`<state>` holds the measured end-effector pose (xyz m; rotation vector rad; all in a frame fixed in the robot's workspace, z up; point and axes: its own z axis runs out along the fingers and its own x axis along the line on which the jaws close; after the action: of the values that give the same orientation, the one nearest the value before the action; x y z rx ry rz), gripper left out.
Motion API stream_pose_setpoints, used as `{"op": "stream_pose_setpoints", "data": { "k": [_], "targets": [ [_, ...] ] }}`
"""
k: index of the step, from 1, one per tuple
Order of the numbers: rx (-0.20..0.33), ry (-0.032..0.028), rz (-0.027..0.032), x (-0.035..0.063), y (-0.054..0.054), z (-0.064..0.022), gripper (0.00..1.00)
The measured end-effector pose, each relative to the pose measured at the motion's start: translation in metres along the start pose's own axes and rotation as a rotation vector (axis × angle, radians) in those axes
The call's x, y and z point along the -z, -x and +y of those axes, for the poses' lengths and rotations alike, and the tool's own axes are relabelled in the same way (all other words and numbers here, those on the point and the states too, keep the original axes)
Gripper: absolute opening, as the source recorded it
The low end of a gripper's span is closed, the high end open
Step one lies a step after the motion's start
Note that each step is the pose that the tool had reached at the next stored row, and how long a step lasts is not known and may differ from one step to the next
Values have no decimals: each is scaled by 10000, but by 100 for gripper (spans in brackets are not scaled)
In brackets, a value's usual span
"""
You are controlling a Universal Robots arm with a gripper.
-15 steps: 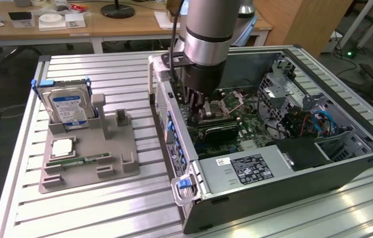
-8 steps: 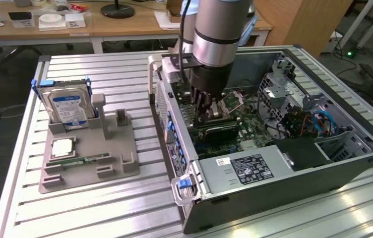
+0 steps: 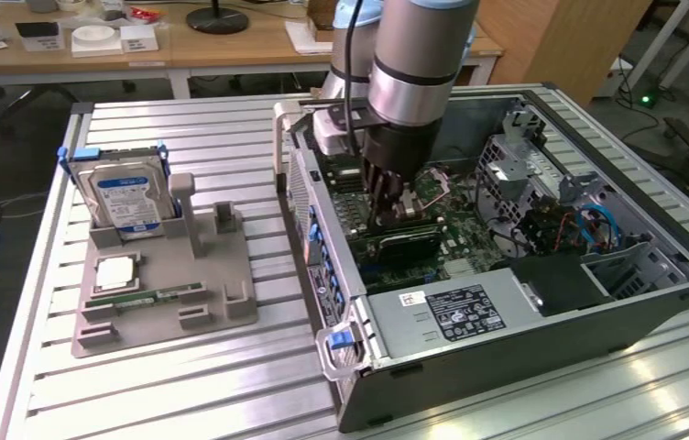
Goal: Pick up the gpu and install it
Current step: 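Press down on the gpu until it lock into place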
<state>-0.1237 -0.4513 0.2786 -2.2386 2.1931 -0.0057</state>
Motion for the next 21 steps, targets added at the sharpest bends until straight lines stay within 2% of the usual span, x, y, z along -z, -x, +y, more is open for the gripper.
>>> {"op": "stream_pose_setpoints", "data": {
  "k": [3, 8, 11, 12, 15, 20, 21],
  "targets": [
    [2, 0, 0, -3, 0, -6, 10],
    [78, -1, -3, -15, -3, -87, 10],
    [76, 0, -1, -60, -7, -87, 10],
    [78, 0, -1, -119, -8, -87, 10],
    [80, 7, 16, -176, -8, -87, 10],
    [78, 14, 21, -200, -7, -86, 10],
    [78, 7, 7, -197, -5, -87, 10]
  ]
}}
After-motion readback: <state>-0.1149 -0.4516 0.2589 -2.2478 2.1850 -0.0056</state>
